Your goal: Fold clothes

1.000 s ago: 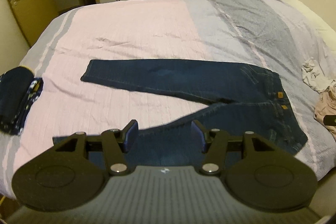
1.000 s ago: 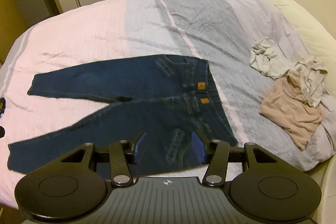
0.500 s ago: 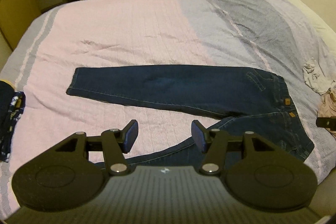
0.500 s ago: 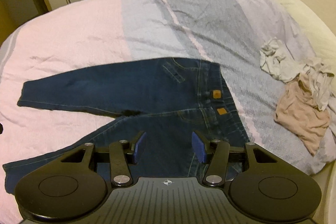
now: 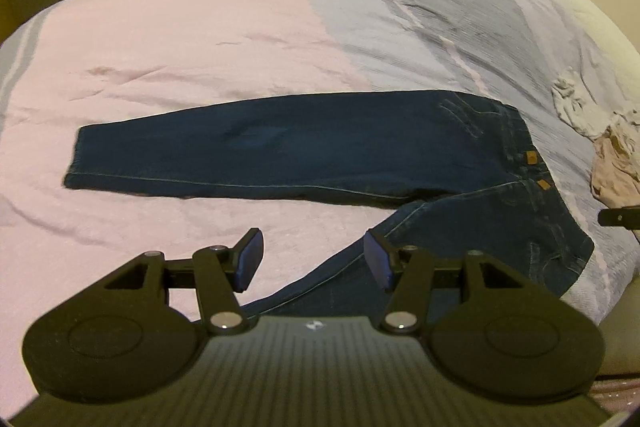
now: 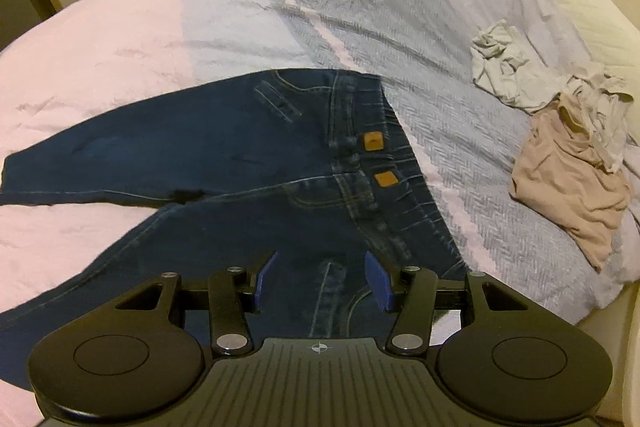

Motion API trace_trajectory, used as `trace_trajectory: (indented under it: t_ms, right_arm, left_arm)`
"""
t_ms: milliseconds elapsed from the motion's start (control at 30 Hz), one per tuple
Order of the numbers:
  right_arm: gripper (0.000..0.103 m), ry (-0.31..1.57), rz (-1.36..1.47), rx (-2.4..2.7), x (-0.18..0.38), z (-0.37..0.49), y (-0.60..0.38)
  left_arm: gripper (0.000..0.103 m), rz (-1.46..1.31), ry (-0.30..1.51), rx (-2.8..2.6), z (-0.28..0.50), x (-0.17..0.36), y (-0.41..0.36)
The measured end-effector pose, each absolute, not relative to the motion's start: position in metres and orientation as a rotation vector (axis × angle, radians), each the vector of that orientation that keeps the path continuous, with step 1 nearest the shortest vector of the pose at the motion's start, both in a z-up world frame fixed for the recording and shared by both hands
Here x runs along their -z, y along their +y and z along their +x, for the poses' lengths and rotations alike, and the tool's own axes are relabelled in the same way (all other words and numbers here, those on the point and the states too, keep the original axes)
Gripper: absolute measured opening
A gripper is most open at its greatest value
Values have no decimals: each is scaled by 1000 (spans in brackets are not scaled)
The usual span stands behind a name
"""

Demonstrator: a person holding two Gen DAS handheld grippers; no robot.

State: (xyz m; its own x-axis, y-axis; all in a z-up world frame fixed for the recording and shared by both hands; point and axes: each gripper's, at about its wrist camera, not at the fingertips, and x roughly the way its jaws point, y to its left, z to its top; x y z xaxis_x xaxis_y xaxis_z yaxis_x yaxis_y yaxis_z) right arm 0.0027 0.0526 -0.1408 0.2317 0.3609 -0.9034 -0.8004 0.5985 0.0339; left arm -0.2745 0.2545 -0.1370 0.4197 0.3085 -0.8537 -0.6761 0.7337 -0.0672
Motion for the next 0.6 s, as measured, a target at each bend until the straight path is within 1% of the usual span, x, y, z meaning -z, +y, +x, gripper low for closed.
trace_trajectory:
  t_ms: [267, 467, 600]
  right_arm:
    - [51, 1041, -563, -982, 200, 60, 70]
    - [51, 1026, -657, -1066, 246, 105, 108]
    - [51, 991, -710, -1151, 268, 124, 142]
  left_arm:
    - [52, -451, 981, -611, -238, 197, 274]
    - [51, -411, 988, -570, -202, 240, 297]
    - [51, -371, 961, -520, -172, 263, 314]
